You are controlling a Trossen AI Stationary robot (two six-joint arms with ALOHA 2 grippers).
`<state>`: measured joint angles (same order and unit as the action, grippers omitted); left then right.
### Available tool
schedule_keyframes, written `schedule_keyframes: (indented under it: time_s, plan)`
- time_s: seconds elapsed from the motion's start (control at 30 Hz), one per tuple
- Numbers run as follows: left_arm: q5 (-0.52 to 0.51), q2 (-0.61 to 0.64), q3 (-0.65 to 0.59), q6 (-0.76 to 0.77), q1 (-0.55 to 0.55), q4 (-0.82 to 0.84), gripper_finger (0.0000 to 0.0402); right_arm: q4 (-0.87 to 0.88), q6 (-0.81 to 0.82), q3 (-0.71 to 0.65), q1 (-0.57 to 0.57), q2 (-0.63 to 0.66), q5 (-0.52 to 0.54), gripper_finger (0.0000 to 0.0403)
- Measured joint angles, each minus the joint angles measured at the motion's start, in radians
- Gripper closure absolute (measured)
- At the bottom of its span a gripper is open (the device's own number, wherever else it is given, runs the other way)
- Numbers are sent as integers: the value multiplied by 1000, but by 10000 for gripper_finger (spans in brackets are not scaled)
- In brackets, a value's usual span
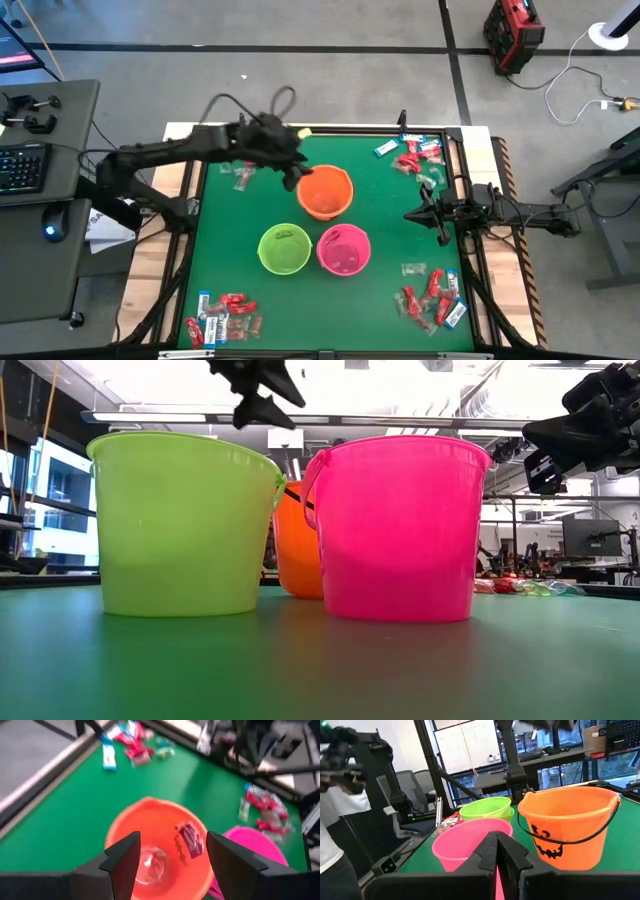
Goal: Sort candy by brand, put in halloween buckets
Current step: Put the green gummy into the orange bucket
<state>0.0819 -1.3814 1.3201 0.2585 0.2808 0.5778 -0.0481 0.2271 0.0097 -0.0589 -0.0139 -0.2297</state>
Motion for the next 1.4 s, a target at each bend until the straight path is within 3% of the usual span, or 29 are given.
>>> schedule_keyframes:
  time_s: [0.1,0.17,0.3,0.4,0.53,0.6,0.67,0.77,0.83,0.97,1.03,1.17,1.4]
  plan:
    - [1,72,-19,14,30,-8,184,-36,69,0,0,1,74,402]
    - [1,119,-42,29,44,-3,184,-120,290,0,0,-1,123,402]
    - [2,204,-107,86,47,-8,184,-318,650,0,0,-4,463,402]
    - [1,265,-179,129,45,-42,184,-453,759,4,0,-41,644,402]
    - [-21,317,-281,182,58,-142,184,-510,668,129,-30,-209,650,402]
    - [-28,327,-314,202,77,-190,184,-432,563,248,-70,-315,635,399]
    - [-28,329,-327,212,100,-203,184,-169,496,395,-128,-412,552,388]
    - [10,329,-327,199,134,-204,184,458,488,636,-242,-571,423,356]
    - [34,332,-327,181,152,-204,184,839,472,743,-310,-691,395,328]
    - [71,338,-327,150,175,-201,184,1210,392,827,-438,-892,388,266]
    - [71,339,-327,141,181,-200,184,1235,355,816,-485,-973,385,239]
    - [73,339,-327,120,184,-199,184,1119,253,766,-564,-1111,383,204]
    - [74,342,-327,102,184,-202,184,952,91,752,-658,-1322,382,195]
